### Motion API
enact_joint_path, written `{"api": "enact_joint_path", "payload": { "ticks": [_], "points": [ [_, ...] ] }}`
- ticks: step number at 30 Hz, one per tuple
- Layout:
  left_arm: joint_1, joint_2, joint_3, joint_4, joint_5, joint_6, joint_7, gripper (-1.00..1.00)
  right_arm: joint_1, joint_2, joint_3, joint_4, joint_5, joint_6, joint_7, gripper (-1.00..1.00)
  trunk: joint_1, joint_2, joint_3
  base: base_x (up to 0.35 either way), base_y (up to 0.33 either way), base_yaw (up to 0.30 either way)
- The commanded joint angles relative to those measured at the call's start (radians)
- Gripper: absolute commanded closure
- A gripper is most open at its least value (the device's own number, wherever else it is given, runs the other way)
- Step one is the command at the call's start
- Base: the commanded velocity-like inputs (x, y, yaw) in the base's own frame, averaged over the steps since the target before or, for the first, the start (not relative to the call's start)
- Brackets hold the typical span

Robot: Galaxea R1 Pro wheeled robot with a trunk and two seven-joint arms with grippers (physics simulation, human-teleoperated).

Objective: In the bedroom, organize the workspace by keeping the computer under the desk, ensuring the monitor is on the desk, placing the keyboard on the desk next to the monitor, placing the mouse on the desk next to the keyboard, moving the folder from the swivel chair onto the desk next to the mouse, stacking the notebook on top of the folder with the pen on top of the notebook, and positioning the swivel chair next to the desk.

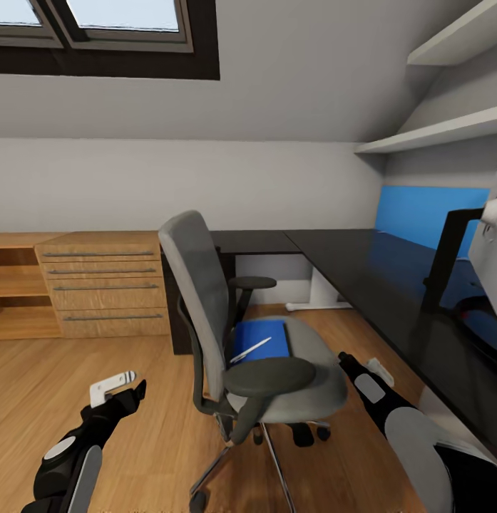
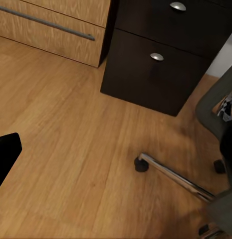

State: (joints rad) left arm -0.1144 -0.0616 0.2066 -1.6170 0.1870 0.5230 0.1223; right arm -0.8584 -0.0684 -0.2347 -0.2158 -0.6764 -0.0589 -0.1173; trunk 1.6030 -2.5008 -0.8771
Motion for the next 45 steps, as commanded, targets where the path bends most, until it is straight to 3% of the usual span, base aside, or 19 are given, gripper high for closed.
{"api": "enact_joint_path", "payload": {
  "ticks": [1,15,25,45],
  "points": [
    [-0.001,-0.001,0.001,-0.001,0.011,0.005,0.007,-1.00,-0.001,-0.004,0.005,0.000,-0.014,0.000,-0.002,-1.00,0.000,-0.001,-0.005,0.000,0.000,0.000],
    [-0.001,-0.001,0.002,-0.001,0.010,0.003,0.007,-1.00,-0.001,-0.004,0.006,-0.002,-0.015,0.001,0.000,-1.00,0.006,-0.004,-0.059,0.000,0.000,0.000],
    [-0.001,-0.001,0.005,-0.001,0.010,0.003,0.007,-1.00,-0.001,0.000,0.007,-0.004,-0.015,-0.001,0.002,-1.00,0.006,-0.004,-0.059,0.000,0.000,0.037],
    [-0.001,-0.001,0.002,-0.001,0.009,0.002,0.008,-1.00,-0.001,0.001,0.008,-0.004,-0.014,-0.004,0.004,-1.00,0.006,-0.004,-0.051,0.000,0.000,0.251]
  ]
}}
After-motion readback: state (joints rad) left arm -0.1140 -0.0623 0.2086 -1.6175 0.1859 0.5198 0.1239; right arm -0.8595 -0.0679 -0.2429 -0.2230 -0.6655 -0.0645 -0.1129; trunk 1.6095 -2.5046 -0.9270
